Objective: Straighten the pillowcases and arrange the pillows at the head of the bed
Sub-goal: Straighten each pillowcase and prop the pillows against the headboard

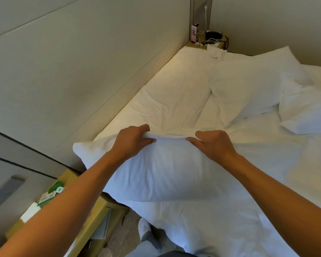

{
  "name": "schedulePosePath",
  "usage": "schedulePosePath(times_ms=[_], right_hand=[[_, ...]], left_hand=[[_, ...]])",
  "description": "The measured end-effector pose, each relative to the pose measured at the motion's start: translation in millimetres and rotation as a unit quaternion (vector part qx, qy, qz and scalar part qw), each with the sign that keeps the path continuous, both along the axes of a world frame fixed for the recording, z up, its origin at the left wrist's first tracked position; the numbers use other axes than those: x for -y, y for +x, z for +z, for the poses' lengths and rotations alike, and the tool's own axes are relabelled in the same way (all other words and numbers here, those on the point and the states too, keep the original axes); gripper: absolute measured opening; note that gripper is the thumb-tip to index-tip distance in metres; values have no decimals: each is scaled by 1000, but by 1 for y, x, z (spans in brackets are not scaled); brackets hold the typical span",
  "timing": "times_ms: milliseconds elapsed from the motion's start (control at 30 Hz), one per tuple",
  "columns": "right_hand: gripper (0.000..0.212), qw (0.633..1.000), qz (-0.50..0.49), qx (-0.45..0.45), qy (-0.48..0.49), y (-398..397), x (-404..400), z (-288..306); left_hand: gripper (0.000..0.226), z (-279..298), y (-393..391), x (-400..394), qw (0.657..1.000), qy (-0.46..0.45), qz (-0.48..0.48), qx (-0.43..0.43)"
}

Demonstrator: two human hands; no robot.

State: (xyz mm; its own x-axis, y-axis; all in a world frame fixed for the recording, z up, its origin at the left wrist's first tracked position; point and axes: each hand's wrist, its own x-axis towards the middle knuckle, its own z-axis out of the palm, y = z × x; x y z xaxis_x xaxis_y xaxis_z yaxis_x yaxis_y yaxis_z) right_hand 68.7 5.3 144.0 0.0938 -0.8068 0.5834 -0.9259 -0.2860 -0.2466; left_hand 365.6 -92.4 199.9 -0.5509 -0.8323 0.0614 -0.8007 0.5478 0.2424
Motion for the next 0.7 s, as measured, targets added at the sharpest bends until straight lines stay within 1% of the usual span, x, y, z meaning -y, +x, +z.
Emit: schedulePosePath(times_ms=[67, 133, 233, 267, 300, 367, 400, 467, 567, 633, 700], right_hand=[[48, 1000, 7, 7, -14, 20, 14, 24], [49, 1000, 9, 5, -7, 42, 29, 43], [53, 1000, -3, 8, 28, 75, 46, 46], [53, 997, -20, 14, 69, 86, 51, 39], [51, 990, -42, 21, 131, 97, 56, 29], [46, 960, -84, 37, 265, 120, 63, -2], [45, 942, -96, 48, 317, 131, 64, -22], [47, 919, -122, 69, 369, 151, 63, -57], [51, 919, -169, 82, 347, 167, 62, -83], [53, 924, -188, 82, 321, 169, 65, -83], [52, 924, -202, 68, 318, 165, 67, -79]], left_hand=[[31, 13, 20, 16, 999, -23, 3, -31], [31, 22, 40, 32, 997, -45, 6, -58], [28, 19, 75, 54, 995, -62, 4, -82], [25, 11, 86, 61, 995, -63, 2, -81], [22, 0, 97, 68, 995, -57, 0, -76], [18, -32, 118, 78, 999, -18, 7, -50], [19, -50, 127, 81, 999, 4, 14, -32], [21, -84, 142, 83, 999, 39, 13, -1], [22, -111, 158, 88, 999, 50, -1, -6], [19, -114, 162, 97, 998, 54, -9, -17], [15, -111, 163, 106, 998, 60, -17, -23]])
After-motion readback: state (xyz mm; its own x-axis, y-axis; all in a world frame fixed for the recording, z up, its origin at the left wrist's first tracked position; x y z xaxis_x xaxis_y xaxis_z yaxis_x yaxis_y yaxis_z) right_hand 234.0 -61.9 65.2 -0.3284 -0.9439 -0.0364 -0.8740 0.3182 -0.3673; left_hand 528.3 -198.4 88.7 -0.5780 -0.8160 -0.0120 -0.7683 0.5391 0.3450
